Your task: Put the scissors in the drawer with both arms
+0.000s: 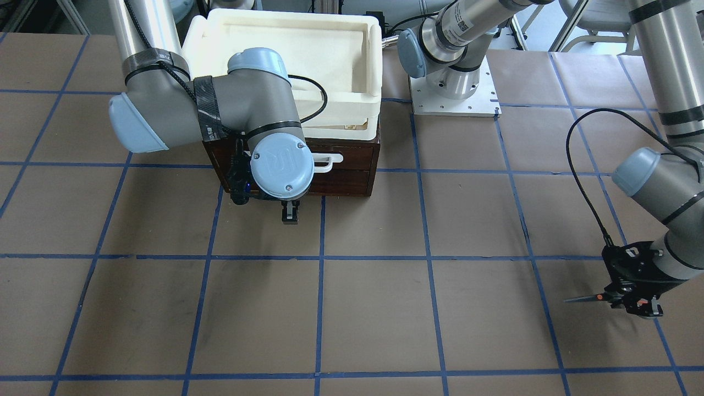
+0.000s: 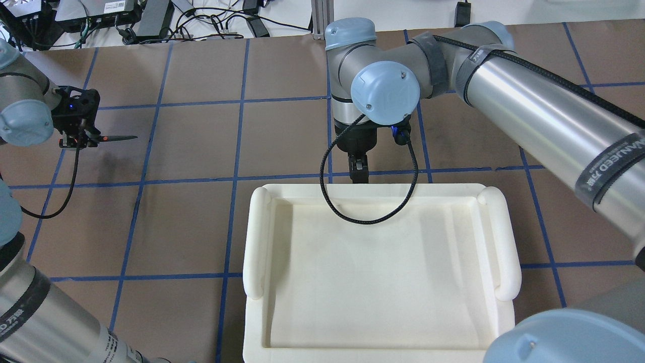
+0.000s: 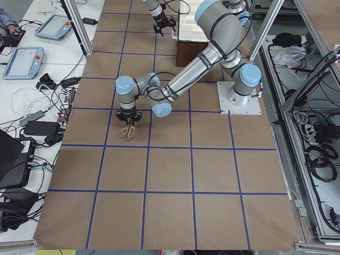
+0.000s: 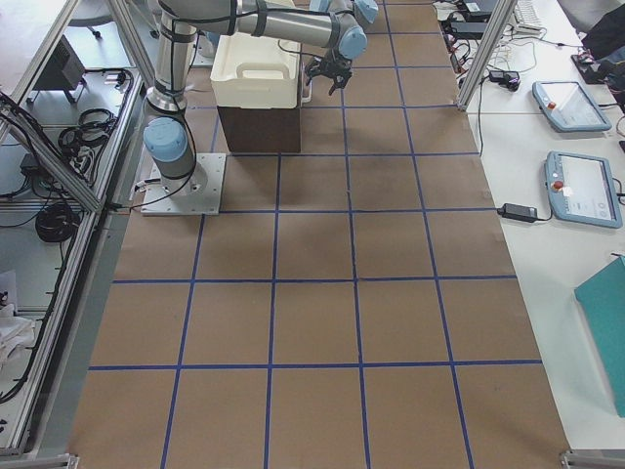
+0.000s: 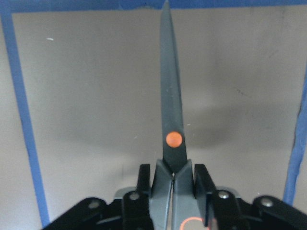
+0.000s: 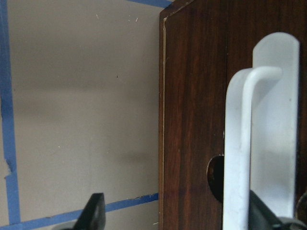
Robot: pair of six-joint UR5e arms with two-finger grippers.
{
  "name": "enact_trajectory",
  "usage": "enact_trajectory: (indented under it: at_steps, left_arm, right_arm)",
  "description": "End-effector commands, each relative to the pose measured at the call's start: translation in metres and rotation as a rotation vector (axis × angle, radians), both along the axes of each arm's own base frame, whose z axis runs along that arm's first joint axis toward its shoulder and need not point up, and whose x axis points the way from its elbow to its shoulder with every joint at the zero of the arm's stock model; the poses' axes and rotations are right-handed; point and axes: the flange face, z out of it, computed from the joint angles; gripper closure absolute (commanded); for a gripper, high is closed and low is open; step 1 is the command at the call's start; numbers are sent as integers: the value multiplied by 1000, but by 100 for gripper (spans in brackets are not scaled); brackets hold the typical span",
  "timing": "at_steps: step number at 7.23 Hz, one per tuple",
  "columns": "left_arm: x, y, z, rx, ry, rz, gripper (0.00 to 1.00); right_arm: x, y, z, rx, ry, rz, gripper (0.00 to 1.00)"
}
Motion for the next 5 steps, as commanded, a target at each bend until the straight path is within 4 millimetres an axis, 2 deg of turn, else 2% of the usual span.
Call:
enact_trajectory:
  at_steps: [1,2,5]
  left_arm:
    - [-18,1,28,-26,7,-13,100]
    - [-29,-2,34,-30,-1,-30,100]
    - [-34,-1,34,-19,5,-9,100]
  right_arm:
    - [0,-1,-4,5,0,4,0]
    - [0,0,-4,5,-2,6,0]
    - [-1,3,-10,16,-1,9,0]
